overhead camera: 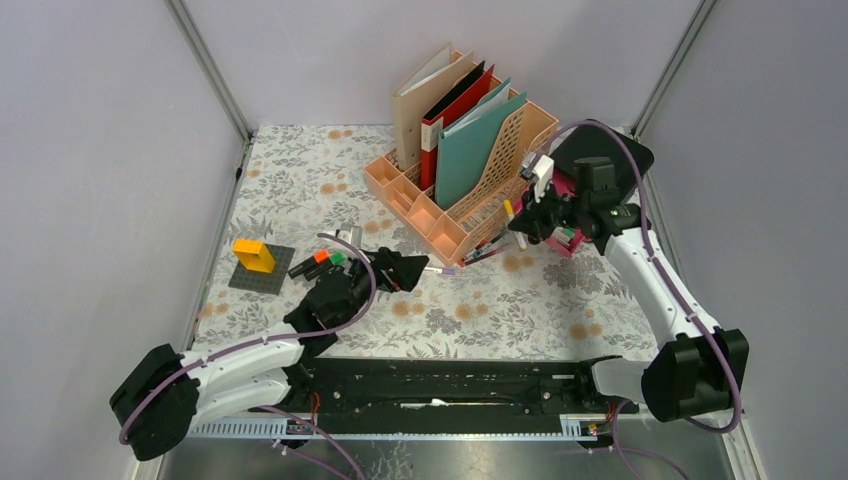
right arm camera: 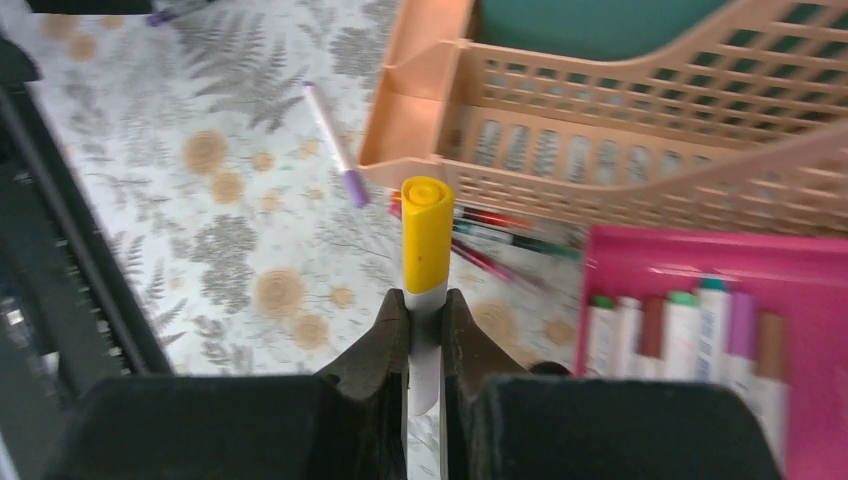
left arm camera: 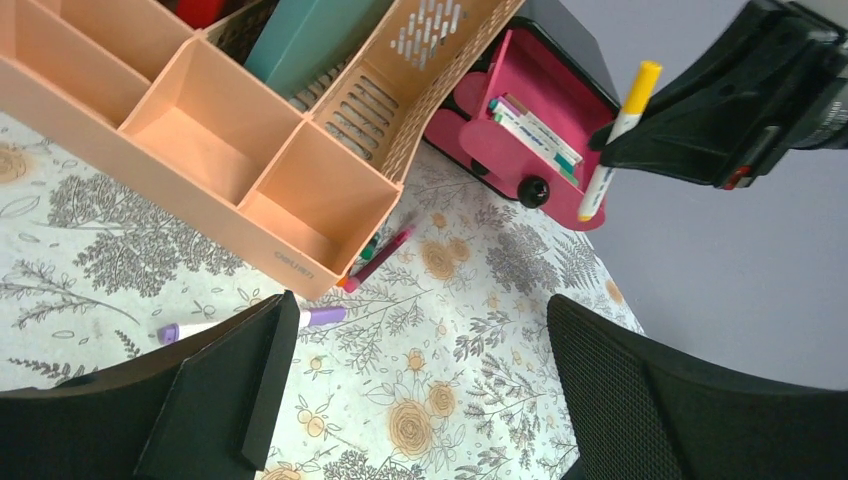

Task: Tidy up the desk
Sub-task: Place the stationery in the drawer.

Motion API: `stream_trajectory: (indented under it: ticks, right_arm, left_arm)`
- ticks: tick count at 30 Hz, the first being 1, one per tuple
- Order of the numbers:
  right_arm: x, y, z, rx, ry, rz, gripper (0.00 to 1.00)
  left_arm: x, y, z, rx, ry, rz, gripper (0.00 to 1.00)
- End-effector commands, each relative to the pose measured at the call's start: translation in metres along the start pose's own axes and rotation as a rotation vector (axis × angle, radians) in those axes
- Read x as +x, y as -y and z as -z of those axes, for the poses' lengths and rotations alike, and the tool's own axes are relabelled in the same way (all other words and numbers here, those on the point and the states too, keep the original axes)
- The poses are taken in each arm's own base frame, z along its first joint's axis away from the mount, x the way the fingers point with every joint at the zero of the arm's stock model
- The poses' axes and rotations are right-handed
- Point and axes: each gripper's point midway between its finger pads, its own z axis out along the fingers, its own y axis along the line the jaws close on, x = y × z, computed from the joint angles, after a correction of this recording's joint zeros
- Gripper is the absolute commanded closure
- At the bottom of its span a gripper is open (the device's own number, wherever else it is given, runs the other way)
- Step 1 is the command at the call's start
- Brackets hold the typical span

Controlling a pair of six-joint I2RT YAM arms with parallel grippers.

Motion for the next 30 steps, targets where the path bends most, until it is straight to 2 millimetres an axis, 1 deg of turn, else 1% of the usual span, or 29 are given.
stream_trajectory:
  ticks: [1,4,6,10,14,19,22,24,29,30]
  right_arm:
    - [-0.014,0.039,0.031,0.238,-0.028,0.081,0.96]
    - [-0.008,0.064,0.045,0.387,-0.072,0.090,0.96]
    - [-0.001,0.086,0.056,0.517,-0.105,0.093,0.95]
    - [0.008,0.117,0.075,0.715,-0.149,0.110,0.93]
    - [0.013,0.136,0.091,0.850,-0.175,0.129,0.91]
    - [0.026,0.153,0.093,0.942,-0.191,0.156,0.89]
    - [0.029,0.166,0.099,1.021,-0.207,0.161,0.87]
    - [0.033,0.169,0.099,1.036,-0.222,0.162,0.82]
    - [0.039,0.171,0.096,1.036,-0.242,0.166,0.55]
    - [0.039,0.171,0.095,1.032,-0.239,0.165,0.51]
  left_arm:
    - [0.002,-0.001,-0.003,0.017,-0.007,0.077,0.01]
    - [0.006,-0.005,-0.005,0.010,-0.023,0.107,0.01]
    - [0.010,-0.008,-0.006,0.002,-0.036,0.121,0.01]
    - [0.014,-0.011,-0.007,-0.008,-0.052,0.137,0.01]
    - [0.017,-0.014,-0.006,-0.015,-0.059,0.143,0.01]
    - [0.019,-0.018,-0.004,-0.021,-0.065,0.150,0.01]
    - [0.020,-0.019,-0.004,-0.022,-0.067,0.155,0.01]
    - [0.021,-0.019,-0.004,-0.022,-0.070,0.157,0.01]
    - [0.022,-0.019,-0.004,-0.019,-0.076,0.164,0.01]
    - [0.022,-0.019,-0.004,-0.020,-0.076,0.167,0.01]
